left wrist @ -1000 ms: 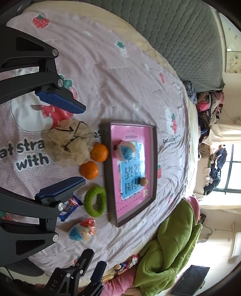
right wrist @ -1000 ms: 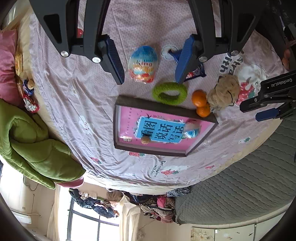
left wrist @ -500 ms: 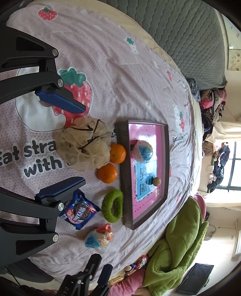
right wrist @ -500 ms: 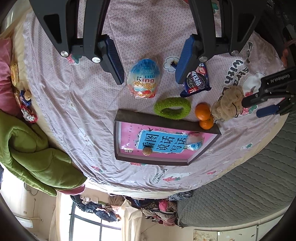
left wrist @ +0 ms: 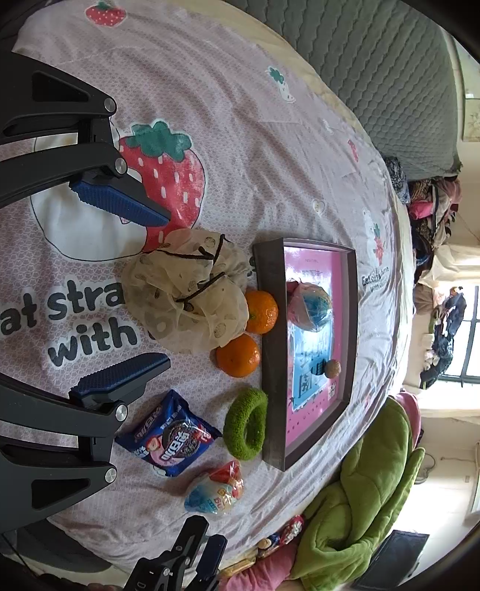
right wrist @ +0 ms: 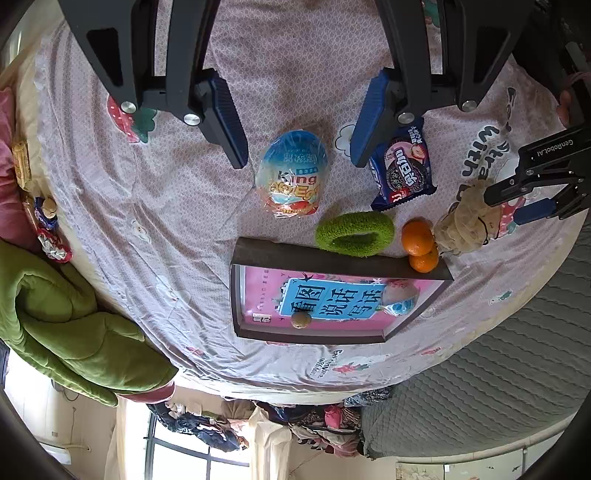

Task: Organize objects
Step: 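Move the right tool toward the second Kinder egg on the bedspread, then grasp the second Kinder egg with right tool while left tool grasps the beige mesh pouf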

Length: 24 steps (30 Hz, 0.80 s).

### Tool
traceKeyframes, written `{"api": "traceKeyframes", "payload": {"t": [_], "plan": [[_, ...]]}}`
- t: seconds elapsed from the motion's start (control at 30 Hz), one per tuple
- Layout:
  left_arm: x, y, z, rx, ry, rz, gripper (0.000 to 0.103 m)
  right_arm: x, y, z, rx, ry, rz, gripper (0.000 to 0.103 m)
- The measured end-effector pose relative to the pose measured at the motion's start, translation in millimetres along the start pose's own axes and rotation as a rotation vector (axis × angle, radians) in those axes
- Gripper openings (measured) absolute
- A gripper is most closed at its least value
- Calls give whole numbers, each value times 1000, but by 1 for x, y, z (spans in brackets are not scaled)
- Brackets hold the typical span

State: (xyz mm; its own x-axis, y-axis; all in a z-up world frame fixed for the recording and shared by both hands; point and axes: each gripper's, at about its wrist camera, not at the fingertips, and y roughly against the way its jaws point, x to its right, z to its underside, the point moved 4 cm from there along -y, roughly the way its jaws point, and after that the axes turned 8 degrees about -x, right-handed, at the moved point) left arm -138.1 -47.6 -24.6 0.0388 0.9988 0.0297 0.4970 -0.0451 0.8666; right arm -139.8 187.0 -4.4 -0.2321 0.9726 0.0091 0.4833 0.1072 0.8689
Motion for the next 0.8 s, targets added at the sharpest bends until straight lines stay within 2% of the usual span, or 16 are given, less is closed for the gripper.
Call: {"api": "traceKeyframes", "payload": {"t": [0.8], "plan": [[-3, -39, -17, -19, 21, -3, 72, 7, -53, -12, -47, -56, 5, 57]]}}
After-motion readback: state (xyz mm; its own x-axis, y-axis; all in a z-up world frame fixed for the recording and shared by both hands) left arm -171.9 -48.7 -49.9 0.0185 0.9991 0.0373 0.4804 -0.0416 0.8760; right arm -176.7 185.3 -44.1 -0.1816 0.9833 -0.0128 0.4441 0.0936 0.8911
